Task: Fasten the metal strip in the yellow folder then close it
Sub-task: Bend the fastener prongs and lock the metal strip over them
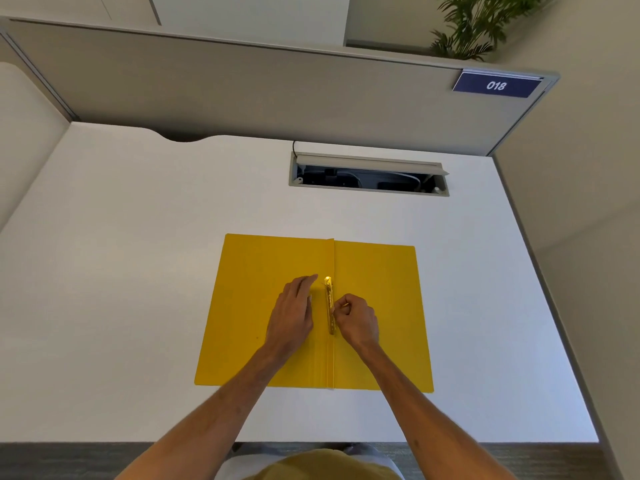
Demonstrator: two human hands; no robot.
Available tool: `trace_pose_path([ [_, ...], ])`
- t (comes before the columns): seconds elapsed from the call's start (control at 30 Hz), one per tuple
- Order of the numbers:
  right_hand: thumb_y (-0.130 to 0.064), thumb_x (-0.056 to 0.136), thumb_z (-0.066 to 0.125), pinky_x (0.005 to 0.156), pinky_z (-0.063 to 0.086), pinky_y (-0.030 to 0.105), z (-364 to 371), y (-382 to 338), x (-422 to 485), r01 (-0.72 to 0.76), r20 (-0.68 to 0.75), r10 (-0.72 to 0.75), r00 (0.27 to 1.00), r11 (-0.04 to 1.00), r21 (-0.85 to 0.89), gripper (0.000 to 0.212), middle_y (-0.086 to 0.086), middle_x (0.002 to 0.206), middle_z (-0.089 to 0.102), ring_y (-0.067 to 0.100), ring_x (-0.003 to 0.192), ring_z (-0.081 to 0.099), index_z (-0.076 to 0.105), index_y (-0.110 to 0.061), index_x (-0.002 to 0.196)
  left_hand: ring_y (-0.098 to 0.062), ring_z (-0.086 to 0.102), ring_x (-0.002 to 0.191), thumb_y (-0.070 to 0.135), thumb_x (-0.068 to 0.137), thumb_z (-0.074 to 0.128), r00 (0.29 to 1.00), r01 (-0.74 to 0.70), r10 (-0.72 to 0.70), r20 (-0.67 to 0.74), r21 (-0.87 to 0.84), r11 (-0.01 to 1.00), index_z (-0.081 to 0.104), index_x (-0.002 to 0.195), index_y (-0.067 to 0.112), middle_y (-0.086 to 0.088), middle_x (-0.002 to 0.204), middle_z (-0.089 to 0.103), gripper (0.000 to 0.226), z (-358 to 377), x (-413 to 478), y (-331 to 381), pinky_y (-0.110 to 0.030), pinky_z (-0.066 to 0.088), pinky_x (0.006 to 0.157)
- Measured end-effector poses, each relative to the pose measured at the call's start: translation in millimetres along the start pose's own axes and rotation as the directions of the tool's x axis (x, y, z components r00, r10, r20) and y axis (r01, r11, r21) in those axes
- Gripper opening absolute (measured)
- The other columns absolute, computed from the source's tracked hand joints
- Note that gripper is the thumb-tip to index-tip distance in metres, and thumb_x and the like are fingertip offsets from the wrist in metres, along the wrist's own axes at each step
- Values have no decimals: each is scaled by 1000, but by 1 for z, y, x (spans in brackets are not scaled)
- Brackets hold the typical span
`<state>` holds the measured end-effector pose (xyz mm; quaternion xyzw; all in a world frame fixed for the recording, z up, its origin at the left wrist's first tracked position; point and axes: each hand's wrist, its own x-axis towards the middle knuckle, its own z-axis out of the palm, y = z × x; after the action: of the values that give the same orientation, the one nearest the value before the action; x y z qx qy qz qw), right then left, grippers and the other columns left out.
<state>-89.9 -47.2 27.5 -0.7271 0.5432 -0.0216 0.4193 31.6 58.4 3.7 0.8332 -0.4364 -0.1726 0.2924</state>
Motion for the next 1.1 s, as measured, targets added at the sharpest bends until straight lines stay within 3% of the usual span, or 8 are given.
trace_pose_path([
  [0.13,-20,96,68,71,61,39,4,-6,0,-23,-65,19,998,998,-56,9,2,88,81,23,83,76,77,-18,95,-23,52,143,16,114,50,988,-122,113,101,83,989,59,150,20,-1,152,60,38,5,-14,-12,-42,49,116],
  [0.27,-23,96,68,70,59,36,5,-3,2,-55,-85,47,995,994,-96,11,5,90,81,25,83,75,78,-17,94,-18,44,151,21,115,47,960,-233,205,193,137,963,54,156,24,8,160,55,42,10,-11,-13,-34,39,125],
  [0.67,-22,95,71,76,59,35,8,6,9,-66,-71,61,996,996,-63,10,4,92,82,25,88,76,80,-18,92,-17,39,155,30,117,42,931,-287,216,293,223,932,42,164,31,14,174,37,47,12,-2,-18,-36,41,121],
  [0.83,-22,96,72,74,59,35,7,9,11,-50,-56,47,997,998,-50,11,5,92,82,25,87,77,80,-15,92,-20,43,153,35,117,42,931,-283,202,304,252,925,45,162,29,14,172,41,46,13,-1,-15,-39,45,116],
  [1.0,-16,106,60,77,63,46,-5,21,9,127,24,-127,992,992,-27,16,7,92,81,25,84,76,75,-10,104,-19,43,153,40,116,40,928,-287,196,316,272,919,45,162,29,14,172,41,47,14,0,-14,-39,46,115],
  [1.1,-10,106,55,74,60,40,-13,33,-1,325,66,-319,946,937,-129,21,3,103,77,19,87,71,71,-15,119,-18,41,153,41,116,40,928,-286,192,319,279,917,43,163,31,16,172,39,47,14,-1,-15,-38,45,116],
])
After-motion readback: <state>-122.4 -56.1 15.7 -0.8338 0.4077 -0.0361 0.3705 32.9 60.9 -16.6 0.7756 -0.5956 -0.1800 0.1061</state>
